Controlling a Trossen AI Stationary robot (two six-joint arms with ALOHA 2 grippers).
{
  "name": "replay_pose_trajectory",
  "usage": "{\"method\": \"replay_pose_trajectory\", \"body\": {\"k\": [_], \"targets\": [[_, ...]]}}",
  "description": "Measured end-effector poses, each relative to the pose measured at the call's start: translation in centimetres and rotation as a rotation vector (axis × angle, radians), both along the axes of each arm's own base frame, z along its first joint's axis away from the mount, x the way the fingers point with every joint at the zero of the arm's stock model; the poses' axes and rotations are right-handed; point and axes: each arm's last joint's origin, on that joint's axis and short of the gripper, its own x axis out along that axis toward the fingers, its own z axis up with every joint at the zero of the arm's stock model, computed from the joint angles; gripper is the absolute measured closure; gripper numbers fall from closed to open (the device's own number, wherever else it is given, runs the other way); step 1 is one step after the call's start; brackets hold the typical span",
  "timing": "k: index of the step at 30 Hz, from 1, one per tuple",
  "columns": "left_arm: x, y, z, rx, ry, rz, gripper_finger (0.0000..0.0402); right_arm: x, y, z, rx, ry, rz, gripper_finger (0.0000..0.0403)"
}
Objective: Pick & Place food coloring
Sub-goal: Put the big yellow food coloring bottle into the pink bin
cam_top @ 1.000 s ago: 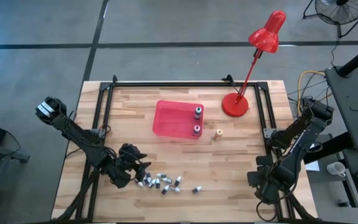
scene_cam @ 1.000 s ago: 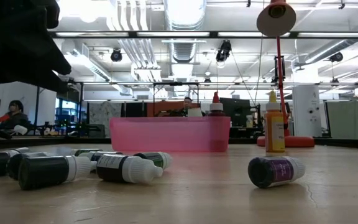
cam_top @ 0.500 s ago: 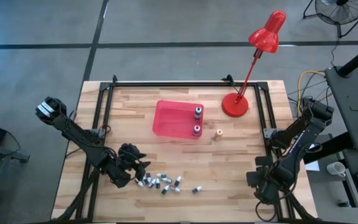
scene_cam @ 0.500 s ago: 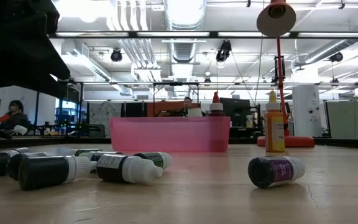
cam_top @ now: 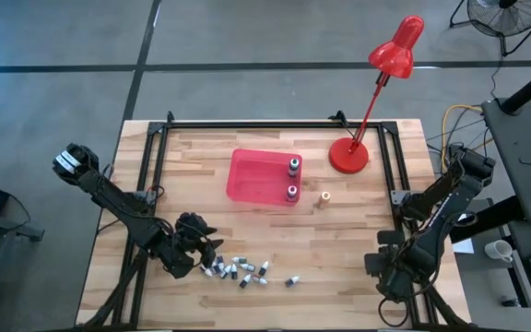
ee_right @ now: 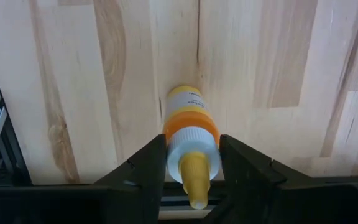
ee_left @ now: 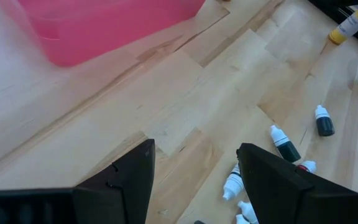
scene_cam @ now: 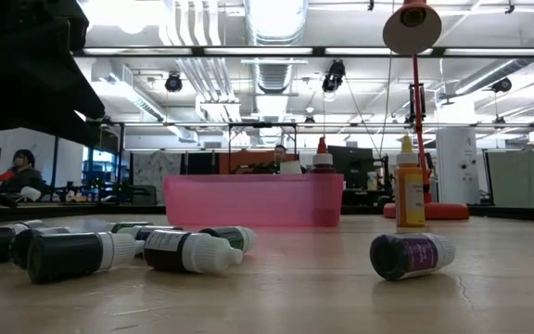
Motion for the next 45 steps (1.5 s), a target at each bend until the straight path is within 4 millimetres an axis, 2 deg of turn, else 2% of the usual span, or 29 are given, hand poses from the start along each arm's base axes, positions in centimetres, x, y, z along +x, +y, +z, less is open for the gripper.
{"method": "replay_pose_trajectory", "body": {"k": [10,15,19,23,26,29,34,37,41,45], "targets": [[0.0,0.0,0.0,0.000,0.000,0.000,0.0200,0.2,-0.1,0.0,0.021,0.030,-0.027,0.0283],[0.0,0.0,0.0,0.000,0.000,0.000,0.0200,2.0,-1.0,0.8,0.049,0.023,-0.156,0.0299],[0.0,0.0,0.0,0.008,0.003,-0.007,0.0200,5.1,-2.9,2.3,0.064,-0.045,-0.290,0.0299],[0.0,0.0,0.0,0.011,0.004,-0.009,0.0200,9.2,-5.7,4.7,0.059,-0.165,-0.375,0.0299],[0.0,0.0,0.0,0.011,0.004,-0.010,0.0200,12.5,-7.9,6.6,0.042,-0.253,-0.392,0.0299],[0.0,0.0,0.0,0.006,0.007,-0.012,0.0200,15.4,-9.5,8.2,0.019,-0.301,-0.336,0.0299],[-0.1,-0.2,-0.1,-0.040,0.042,-0.048,0.0200,19.3,-11.5,9.3,-0.050,-0.274,-0.244,0.0299],[-0.2,-0.4,-0.2,-0.069,0.067,-0.077,0.0200,22.0,-13.1,10.0,-0.089,-0.317,-0.238,0.0299],[-0.4,-0.8,-0.2,-0.071,0.069,-0.098,0.0200,25.3,-15.8,11.1,-0.103,-0.375,-0.269,0.0299],[-0.6,-1.1,-0.2,-0.077,0.061,-0.109,0.0200,27.6,-19.4,10.9,-0.149,-0.345,-0.313,0.0299]]}}
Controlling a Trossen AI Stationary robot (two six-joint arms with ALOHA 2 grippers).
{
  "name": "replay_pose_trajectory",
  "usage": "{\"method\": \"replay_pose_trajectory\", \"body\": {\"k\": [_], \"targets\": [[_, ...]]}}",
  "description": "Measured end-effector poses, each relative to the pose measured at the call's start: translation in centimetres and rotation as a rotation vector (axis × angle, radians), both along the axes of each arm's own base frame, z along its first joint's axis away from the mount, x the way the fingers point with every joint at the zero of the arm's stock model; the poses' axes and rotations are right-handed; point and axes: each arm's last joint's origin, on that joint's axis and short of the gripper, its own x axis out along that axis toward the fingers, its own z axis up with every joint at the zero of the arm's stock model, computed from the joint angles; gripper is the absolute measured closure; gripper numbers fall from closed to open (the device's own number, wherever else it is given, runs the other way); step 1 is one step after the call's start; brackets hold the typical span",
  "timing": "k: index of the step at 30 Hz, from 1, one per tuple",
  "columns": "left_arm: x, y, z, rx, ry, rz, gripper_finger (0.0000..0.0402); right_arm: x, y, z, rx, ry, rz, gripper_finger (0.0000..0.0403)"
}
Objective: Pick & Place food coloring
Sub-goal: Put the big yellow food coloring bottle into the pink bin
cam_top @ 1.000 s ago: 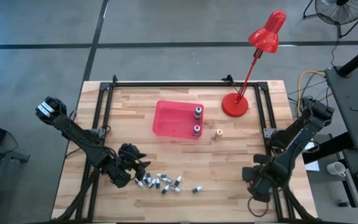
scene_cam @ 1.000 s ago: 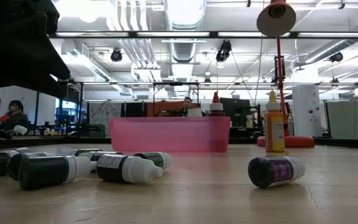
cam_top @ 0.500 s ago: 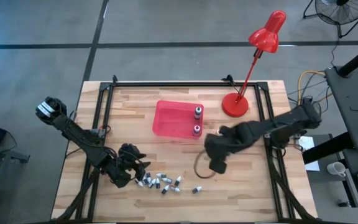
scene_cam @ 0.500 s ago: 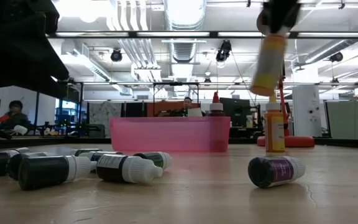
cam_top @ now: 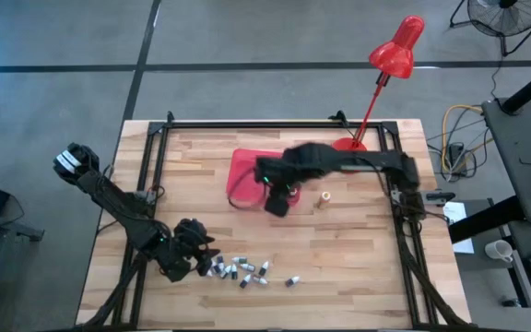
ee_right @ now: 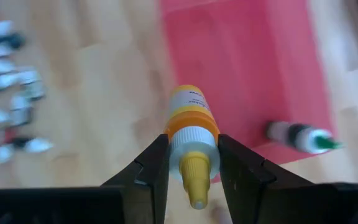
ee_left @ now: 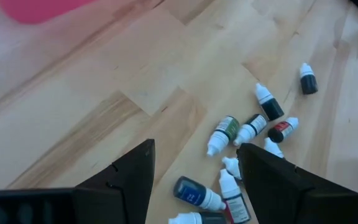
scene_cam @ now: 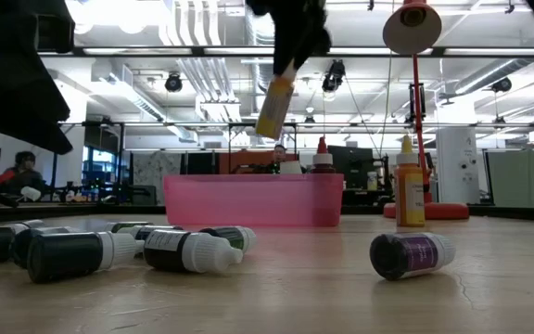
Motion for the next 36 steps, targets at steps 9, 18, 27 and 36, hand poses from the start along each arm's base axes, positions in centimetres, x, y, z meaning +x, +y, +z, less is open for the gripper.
{"method": "replay_pose_trajectory", "body": {"k": [9,18,27,36], "targets": [[-2.0,-0.3,-0.7,-0.003,0.037,-0.026,0.0200,2.3,-6.0,-4.4,0.036,0.263,-0.089,0.0301],[-4.6,0.1,-1.7,-0.053,0.017,0.012,0.0200,2.5,-8.4,-6.1,0.100,0.296,-0.113,0.0301],[-5.5,1.5,-2.0,-0.083,-0.062,0.113,0.0200,1.7,-10.7,-7.1,0.147,0.317,-0.142,0.0301],[-6.2,3.1,-1.1,-0.023,-0.137,0.174,0.0200,1.0,-10.6,-10.0,0.153,0.441,-0.039,0.0288]]}}
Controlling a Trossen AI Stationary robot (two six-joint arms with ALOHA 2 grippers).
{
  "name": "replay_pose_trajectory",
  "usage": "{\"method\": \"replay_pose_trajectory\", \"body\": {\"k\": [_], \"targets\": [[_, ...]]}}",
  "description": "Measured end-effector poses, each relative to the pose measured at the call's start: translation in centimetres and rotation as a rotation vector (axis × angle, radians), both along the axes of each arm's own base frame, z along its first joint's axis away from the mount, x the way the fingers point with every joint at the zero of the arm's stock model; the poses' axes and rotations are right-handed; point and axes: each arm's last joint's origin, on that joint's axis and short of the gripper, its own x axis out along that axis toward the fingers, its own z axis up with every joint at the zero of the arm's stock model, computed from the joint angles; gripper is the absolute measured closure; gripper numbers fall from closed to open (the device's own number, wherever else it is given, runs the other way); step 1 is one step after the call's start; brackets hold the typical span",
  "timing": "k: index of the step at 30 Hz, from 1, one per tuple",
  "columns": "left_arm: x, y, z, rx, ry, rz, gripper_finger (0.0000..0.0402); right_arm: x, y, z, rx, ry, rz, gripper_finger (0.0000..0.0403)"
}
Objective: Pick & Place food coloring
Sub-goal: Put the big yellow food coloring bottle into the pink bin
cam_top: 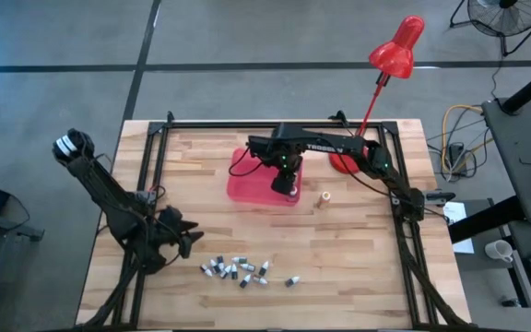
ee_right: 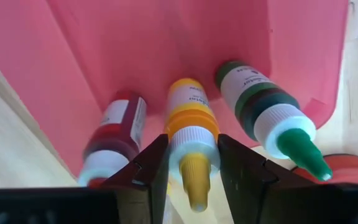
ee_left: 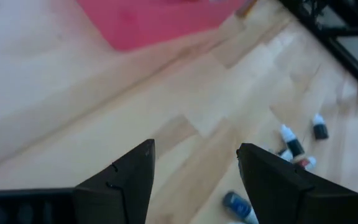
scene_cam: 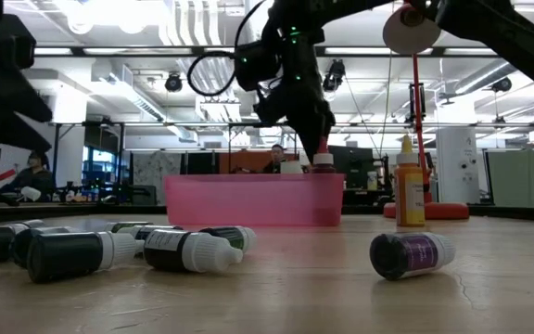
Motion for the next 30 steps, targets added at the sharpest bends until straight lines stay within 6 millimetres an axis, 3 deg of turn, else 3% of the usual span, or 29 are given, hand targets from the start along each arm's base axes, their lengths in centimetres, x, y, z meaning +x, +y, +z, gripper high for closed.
{"method": "replay_pose_trajectory", "body": {"k": [7,14,24,27,30], "targets": [[0.0,0.4,0.5,0.051,-0.064,0.031,0.0200,-0.4,0.1,-0.3,-0.005,0.027,0.046,0.0281],[-0.2,0.9,0.5,0.078,-0.047,0.041,0.0200,-0.1,0.9,0.9,-0.002,-0.007,0.110,0.0274],[-0.5,1.6,1.6,0.128,-0.119,0.050,0.0200,-0.2,1.3,0.9,0.004,0.013,0.127,0.0199],[-0.6,1.8,2.0,0.128,-0.129,0.040,0.0200,-0.5,1.5,1.9,-0.003,-0.009,0.129,0.0184],[-0.8,2.0,2.3,0.125,-0.140,0.031,0.0200,-1.4,2.1,4.4,-0.029,-0.068,0.123,0.0175]]}}
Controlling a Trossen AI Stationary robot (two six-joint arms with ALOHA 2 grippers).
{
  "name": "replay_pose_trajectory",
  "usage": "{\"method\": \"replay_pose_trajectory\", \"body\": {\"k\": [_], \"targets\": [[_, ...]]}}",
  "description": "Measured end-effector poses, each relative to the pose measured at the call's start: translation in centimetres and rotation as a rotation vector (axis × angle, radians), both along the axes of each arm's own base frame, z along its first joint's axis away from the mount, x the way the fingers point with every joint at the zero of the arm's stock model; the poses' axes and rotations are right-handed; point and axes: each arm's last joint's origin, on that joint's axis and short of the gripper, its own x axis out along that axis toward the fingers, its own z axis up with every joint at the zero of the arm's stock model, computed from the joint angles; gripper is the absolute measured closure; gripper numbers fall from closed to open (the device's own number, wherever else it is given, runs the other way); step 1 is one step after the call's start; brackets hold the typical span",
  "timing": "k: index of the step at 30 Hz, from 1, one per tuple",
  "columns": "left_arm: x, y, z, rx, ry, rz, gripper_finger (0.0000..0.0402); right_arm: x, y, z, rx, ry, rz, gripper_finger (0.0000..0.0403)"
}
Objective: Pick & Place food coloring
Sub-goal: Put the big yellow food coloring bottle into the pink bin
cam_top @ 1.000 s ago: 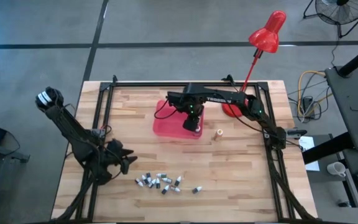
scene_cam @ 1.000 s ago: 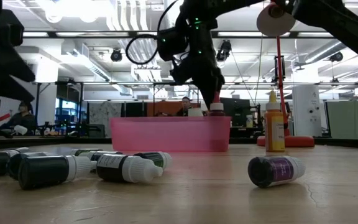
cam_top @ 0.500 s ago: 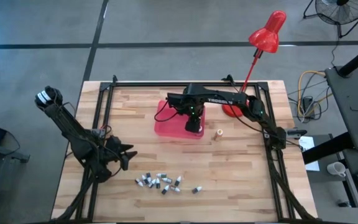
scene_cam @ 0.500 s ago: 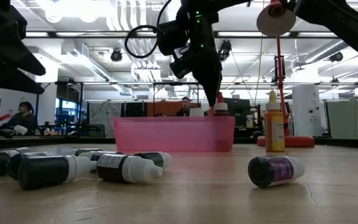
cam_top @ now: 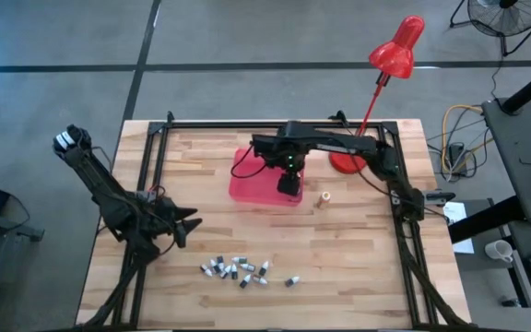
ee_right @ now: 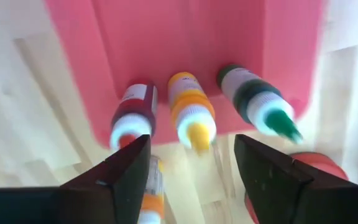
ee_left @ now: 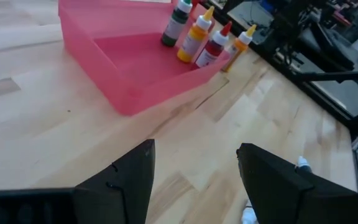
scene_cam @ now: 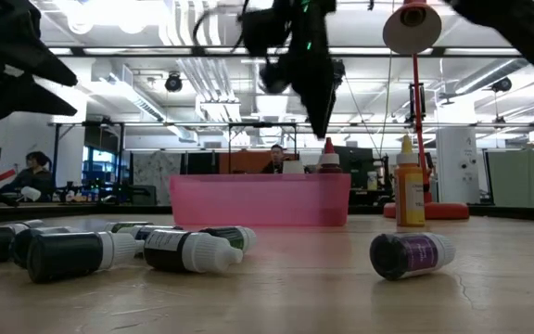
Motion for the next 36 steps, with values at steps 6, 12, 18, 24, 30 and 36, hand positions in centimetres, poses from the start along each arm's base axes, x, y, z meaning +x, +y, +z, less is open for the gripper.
{"method": "replay_pose_trajectory", "body": {"k": [6,12,18,24,30,36], "targets": [[-0.2,0.3,0.4,-0.011,-0.026,0.006,0.0200,-3.6,2.5,5.0,-0.021,-0.102,0.078,0.0174],[-0.1,0.2,0.3,0.019,-0.021,0.003,0.0200,-8.9,5.8,5.6,-0.019,-0.113,0.226,0.0177],[-0.1,0.2,0.3,0.048,-0.012,-0.007,0.0200,-12.9,7.4,1.9,0.006,-0.106,0.358,0.0176],[-0.1,0.2,0.3,0.051,-0.010,-0.007,0.0200,-14.7,7.3,0.3,-0.063,-0.140,0.218,0.0166],[-0.2,0.3,0.3,0.058,-0.012,-0.003,0.0200,-15.3,7.6,-1.8,-0.065,-0.187,0.362,0.0148],[-0.1,0.3,0.3,0.058,-0.019,0.005,0.0200,-15.4,7.6,-3.3,-0.067,-0.194,0.357,0.0129]]}}
